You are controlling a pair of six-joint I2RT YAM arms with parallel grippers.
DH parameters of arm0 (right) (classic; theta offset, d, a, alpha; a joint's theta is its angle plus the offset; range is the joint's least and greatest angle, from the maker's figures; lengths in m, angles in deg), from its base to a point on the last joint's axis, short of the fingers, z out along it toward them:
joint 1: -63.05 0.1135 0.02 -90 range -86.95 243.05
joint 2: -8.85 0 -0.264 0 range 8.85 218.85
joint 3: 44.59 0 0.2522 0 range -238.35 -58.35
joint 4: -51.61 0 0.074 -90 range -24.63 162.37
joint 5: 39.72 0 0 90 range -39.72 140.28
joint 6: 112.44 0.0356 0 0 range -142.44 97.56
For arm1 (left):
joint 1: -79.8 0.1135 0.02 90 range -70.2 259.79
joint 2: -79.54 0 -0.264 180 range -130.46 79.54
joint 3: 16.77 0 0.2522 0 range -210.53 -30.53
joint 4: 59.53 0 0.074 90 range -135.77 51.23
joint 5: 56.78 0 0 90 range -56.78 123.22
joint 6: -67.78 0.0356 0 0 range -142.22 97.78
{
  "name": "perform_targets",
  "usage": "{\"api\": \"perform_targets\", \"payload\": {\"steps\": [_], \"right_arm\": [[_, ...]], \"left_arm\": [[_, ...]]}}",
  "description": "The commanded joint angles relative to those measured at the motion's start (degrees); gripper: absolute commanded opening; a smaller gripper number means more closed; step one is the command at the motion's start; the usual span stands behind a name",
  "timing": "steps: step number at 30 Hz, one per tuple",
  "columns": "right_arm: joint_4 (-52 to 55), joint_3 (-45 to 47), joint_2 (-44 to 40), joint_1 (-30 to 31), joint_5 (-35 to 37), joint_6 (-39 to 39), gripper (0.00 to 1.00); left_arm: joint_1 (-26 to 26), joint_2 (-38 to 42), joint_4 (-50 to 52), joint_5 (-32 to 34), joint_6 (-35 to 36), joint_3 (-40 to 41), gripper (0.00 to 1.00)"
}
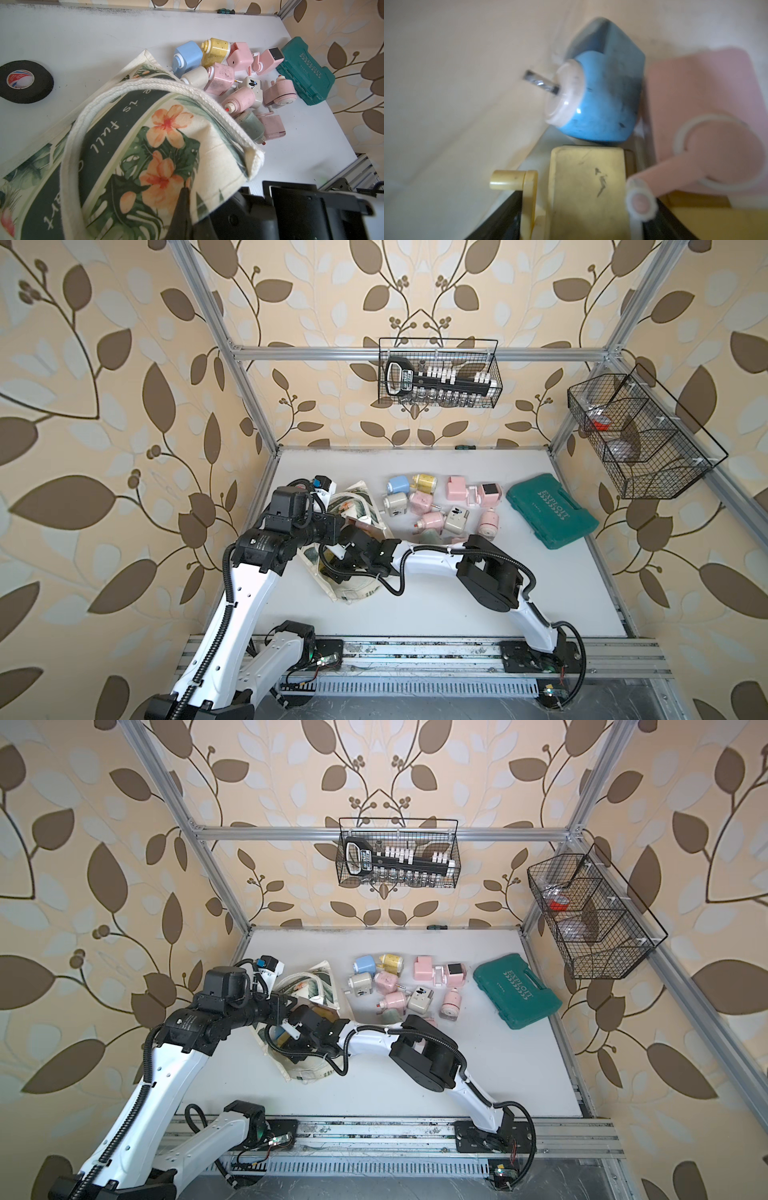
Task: Take out the pencil sharpeners from the tote bags
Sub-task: Pick up the pencil sharpener from the canvas bag.
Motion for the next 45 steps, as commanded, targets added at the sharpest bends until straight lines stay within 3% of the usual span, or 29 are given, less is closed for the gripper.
{"api": "perform_targets", "payload": {"steps": [1,10,23,33,45], "right_arm": [[13.0,1.0,4.9,-2.0,-0.7,3.0,0.76],[16.1,-0.6,5.5,-0.8,0.6,2.3,0.66],[-0.9,16.8,-13.6,-0.8,1.3,0.9,0.48],[-7.3,25.1,-22.1,-0.8,1.9,0.4,0.45],[-7.8,33.1,-33.1,-0.5,1.0,0.7,0.45]], "left_arm": [[-0.3,0.9,-1.3,-3.8,-0.1,-0.6,0.00],[-0.3,1.3,-0.8,-3.4,0.0,-0.8,0.00],[-0.3,1.3,-1.0,-3.2,-0.2,-0.5,0.00],[-0.3,1.5,-1.4,-3.4,-0.2,-0.1,0.00],[-0.3,1.2,-1.8,-2.5,-0.6,0.0,0.00]]}}
